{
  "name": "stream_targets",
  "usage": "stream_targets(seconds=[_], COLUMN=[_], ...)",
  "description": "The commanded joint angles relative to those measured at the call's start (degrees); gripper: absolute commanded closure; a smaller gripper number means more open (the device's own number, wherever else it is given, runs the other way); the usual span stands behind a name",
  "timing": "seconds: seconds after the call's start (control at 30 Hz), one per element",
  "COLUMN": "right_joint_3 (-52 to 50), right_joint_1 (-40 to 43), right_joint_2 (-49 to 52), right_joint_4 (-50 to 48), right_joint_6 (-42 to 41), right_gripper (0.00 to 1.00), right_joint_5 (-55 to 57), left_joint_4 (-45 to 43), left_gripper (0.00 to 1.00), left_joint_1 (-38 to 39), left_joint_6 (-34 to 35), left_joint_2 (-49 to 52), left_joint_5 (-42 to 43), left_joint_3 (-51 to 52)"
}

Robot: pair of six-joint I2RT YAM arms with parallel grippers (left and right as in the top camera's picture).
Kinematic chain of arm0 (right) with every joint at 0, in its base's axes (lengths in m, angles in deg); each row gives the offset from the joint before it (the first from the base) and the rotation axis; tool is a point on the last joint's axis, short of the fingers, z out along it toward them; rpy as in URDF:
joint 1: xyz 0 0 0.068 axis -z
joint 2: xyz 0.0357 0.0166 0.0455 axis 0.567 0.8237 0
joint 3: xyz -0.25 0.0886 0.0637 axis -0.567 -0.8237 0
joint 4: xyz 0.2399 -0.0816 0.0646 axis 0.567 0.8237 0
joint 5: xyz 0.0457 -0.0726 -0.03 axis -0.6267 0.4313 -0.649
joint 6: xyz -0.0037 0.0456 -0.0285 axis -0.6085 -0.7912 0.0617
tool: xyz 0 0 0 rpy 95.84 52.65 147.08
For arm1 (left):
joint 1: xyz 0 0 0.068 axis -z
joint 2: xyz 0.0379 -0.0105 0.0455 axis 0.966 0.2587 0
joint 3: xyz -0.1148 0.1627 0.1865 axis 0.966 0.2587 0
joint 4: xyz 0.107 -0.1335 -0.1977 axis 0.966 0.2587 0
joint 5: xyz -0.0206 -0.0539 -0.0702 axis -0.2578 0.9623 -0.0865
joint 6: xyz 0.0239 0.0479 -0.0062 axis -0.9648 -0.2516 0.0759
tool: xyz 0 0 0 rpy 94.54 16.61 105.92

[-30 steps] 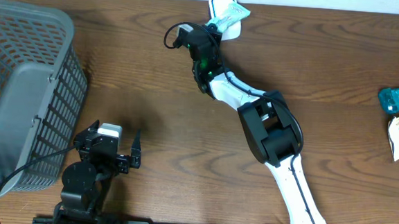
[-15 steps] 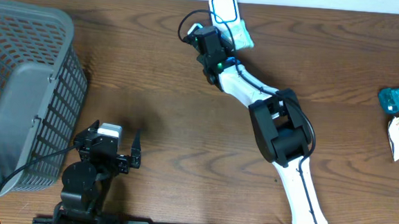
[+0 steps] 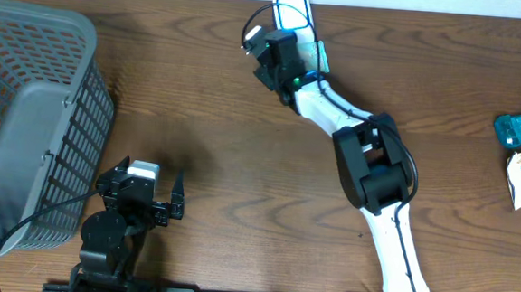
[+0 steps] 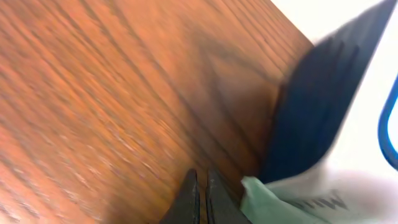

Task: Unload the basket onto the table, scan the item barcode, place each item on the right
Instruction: 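Hold the wipes pack barcode against the white scanner with right gripper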

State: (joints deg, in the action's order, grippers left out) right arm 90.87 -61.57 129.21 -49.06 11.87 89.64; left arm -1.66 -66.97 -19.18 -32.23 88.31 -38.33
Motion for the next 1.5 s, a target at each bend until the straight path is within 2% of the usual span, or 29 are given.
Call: stream_targets(seconds=[0.0,0.1,0.13,0.17,0.23,0.3,0.37,0.43,0.6,0.7,1.03,1.07,1.13,1.23,1.3,1.47], right_joint_3=[0.1,0.1,0.1,0.1,0.1,0.1,0.1,0.1,0.1,0.1,0.0,0.0,0.0,0.0,0.1,0.1], right_joint_1=[0.8,0.7,0.7,0.7,0.7,0.7,0.7,0.9,1.2,1.2,2.8,3.0,3.3,3.4,3.1,2.7], right_joint_2=[-3.1,-5.7,-6.7,-7.6,-9.4,-10.9,-11.5,-11.5,-9.5,-7.9,-3.4,-2.8,-1.9,-1.9,-2.2,-5.0], right_joint_4=[1.9,5.8,7.1,8.2,10.6,13.0,14.3,14.8,16.9,17.8,17.8,17.9,18.4,20.3,20.7,23.0], right_joint_6=[-2.3,-7.1,-8.8,-10.6,-14.7,-18.9,-24.0,-26.8,-27.5,-27.5,-27.5,-27.5,-27.5,-27.5,-27.5,-28.0], right_gripper=[0.99,0.99,0.94,0.85,0.57,0.35,0.2,0.16,0.03,0.02,0.06,0.1,0.3,0.73,0.98,0.99], right_joint_5=[-2.5,-0.8,-0.1,0.3,0.5,0.8,2.8,4.6,4.4,4.9,10.4,10.4,10.4,10.4,10.4,10.2], left_joint_4=[0.0,0.0,0.0,0.0,0.0,0.0,0.0,0.0,0.0,0.0,0.0,0.0,0.0,0.0,0.0,0.0], left_gripper=[0.02,0.02,0.02,0.02,0.02,0.02,0.02,0.02,0.02,0.02,0.02,0.02,0.02,0.02,0.02,0.02], left_joint_1=[0.0,0.0,0.0,0.0,0.0,0.0,0.0,0.0,0.0,0.0,0.0,0.0,0.0,0.0,0.0,0.0], left_joint_6=[0.0,0.0,0.0,0.0,0.0,0.0,0.0,0.0,0.0,0.1,0.0,0.0,0.0,0.0,0.1,0.0], left_joint_2=[-0.1,-0.1,-0.1,-0.1,-0.1,-0.1,-0.1,-0.1,-0.1,-0.1,-0.1,-0.1,-0.1,-0.1,-0.1,-0.1], left_joint_5=[-0.1,-0.1,-0.1,-0.1,-0.1,-0.1,-0.1,-0.1,-0.1,-0.1,-0.1,-0.1,-0.1,-0.1,-0.1,-0.1], left_joint_3=[0.1,0.1,0.1,0.1,0.1,0.1,0.1,0.1,0.1,0.1,0.1,0.1,0.1,0.1,0.1,0.1])
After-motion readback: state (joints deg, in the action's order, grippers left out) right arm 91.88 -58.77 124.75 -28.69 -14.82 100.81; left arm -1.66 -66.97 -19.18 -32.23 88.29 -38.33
